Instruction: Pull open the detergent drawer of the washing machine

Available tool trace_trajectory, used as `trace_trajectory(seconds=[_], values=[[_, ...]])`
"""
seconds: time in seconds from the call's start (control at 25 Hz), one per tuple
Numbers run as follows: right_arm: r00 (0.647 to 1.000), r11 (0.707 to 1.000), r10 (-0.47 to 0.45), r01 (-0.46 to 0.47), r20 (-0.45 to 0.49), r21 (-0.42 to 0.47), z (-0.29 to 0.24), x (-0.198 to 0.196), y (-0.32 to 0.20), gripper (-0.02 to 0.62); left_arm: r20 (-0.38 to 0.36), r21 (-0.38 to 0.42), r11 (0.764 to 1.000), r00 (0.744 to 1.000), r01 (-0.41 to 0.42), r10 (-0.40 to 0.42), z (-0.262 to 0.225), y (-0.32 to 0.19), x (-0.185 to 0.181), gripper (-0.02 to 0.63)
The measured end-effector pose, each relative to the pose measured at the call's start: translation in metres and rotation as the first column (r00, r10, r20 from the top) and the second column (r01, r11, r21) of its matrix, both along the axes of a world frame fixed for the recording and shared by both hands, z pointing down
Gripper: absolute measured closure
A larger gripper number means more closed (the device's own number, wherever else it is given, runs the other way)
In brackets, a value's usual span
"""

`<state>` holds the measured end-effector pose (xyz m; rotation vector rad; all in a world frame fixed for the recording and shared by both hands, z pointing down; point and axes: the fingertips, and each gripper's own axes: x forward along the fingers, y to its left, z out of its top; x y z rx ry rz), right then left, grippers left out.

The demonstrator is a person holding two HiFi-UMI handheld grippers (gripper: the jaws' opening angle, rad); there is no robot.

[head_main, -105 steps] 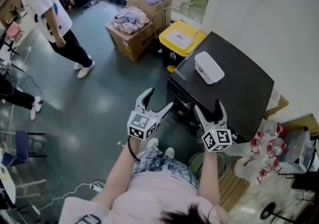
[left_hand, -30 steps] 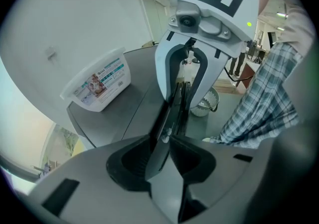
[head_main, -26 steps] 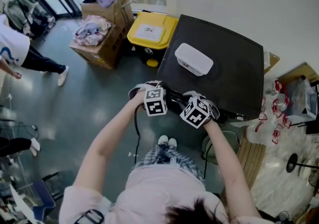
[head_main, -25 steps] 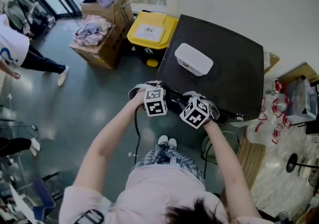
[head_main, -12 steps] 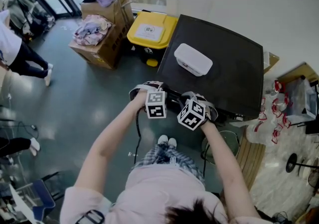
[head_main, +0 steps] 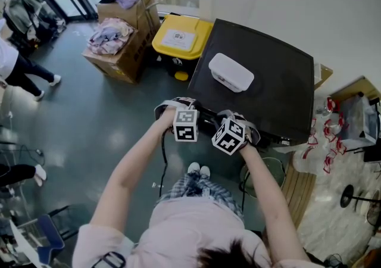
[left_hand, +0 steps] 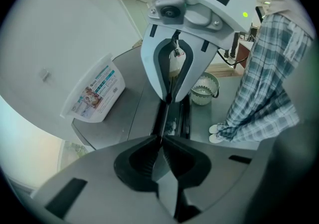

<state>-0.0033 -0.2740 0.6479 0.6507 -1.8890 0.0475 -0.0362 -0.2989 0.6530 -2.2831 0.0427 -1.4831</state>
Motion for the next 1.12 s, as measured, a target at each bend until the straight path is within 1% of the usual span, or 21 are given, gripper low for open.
trace_trajectory(seconds=[0.16,0.32,0.44,0.64,0.88,1.12], values=[[1.000,1.000,-0.005,0.005,-0.005,-0.004,-0.001,-0.001,0.000,0.546,0.008,-0.001,1.000,1.000,-0.012,0.012,-0.001,0.001,-0.001,0.554],[1.000,0.999,-0.012,0.013,0.017,-0.039,0.000,-0.005,0.005,0.548,0.023,-0.027,0.999,0.999,-0.031,0.031,-0.001,0.006,-0.005,0.555],[1.000,0.999,-0.012,0.013,0.028,-0.038,-0.002,-0.007,0.011,0.548,0.009,-0.027,0.999,1.000,-0.025,0.025,-0.001,0.011,-0.007,0.555],[0.999,0.999,-0.026,0.027,0.031,-0.046,-0.002,-0.010,0.020,0.548,0.025,-0.020,0.999,0.999,-0.032,0.033,-0.002,0.021,-0.010,0.555],[0.999,0.997,-0.033,0.035,0.040,-0.065,-0.001,-0.017,0.034,0.548,0.029,-0.038,0.998,0.999,-0.041,0.042,-0.001,0.035,-0.017,0.555],[0.997,0.997,-0.025,0.030,0.068,-0.076,-0.003,-0.021,0.047,0.549,0.012,-0.044,0.998,0.999,-0.042,0.043,-0.003,0.048,-0.022,0.557]])
